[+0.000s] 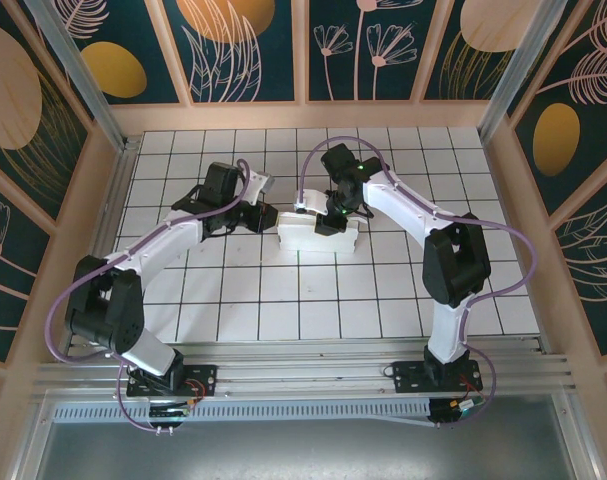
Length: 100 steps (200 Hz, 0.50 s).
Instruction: Fold the paper box
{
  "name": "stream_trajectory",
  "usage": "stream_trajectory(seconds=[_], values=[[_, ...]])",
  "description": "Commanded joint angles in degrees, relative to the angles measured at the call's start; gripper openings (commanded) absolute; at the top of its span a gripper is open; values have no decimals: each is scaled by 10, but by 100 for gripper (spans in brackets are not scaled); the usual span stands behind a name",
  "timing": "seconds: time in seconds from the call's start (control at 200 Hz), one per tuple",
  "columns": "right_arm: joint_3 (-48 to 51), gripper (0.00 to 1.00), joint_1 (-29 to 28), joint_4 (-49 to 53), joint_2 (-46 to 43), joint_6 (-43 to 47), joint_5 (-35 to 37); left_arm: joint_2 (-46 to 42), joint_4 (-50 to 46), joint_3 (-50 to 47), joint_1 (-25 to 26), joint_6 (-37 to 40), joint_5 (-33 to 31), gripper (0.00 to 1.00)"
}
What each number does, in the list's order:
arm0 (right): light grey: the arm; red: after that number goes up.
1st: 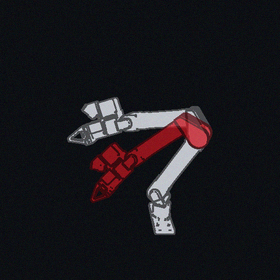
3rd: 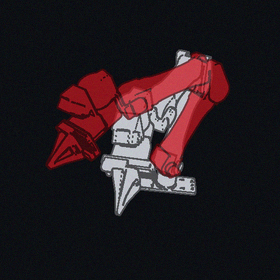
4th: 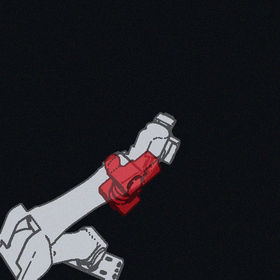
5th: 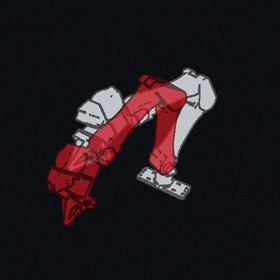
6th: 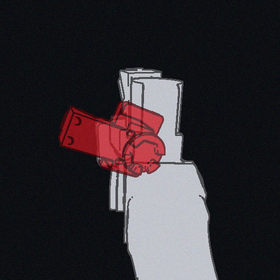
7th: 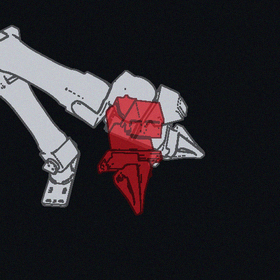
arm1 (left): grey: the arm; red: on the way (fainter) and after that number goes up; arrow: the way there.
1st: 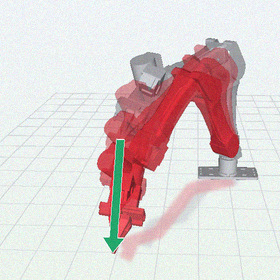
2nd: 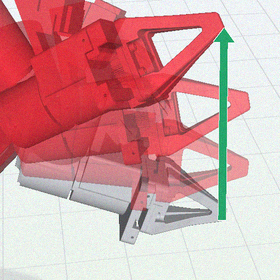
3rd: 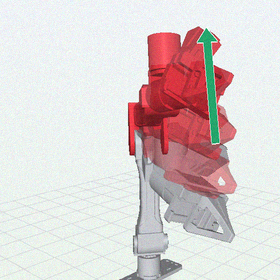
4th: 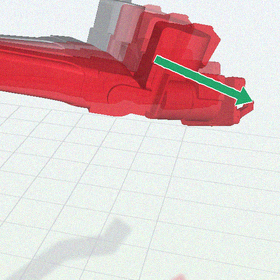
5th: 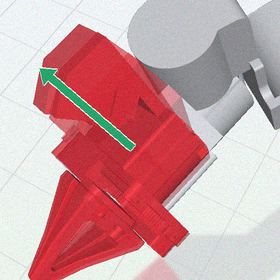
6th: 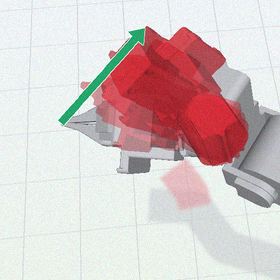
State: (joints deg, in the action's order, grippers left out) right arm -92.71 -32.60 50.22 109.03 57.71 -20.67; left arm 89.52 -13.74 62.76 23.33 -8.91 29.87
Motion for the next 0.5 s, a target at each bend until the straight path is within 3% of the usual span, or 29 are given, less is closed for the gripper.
stream_trajectory(seconds=[0.0,0.496], values=[[-8,20,-1,10,27,-15,3,-20,43,-20,4,-58,50,9],[-2,19,-1,4,27,-19,6,-6,87,-67,4,-122,50,3]])
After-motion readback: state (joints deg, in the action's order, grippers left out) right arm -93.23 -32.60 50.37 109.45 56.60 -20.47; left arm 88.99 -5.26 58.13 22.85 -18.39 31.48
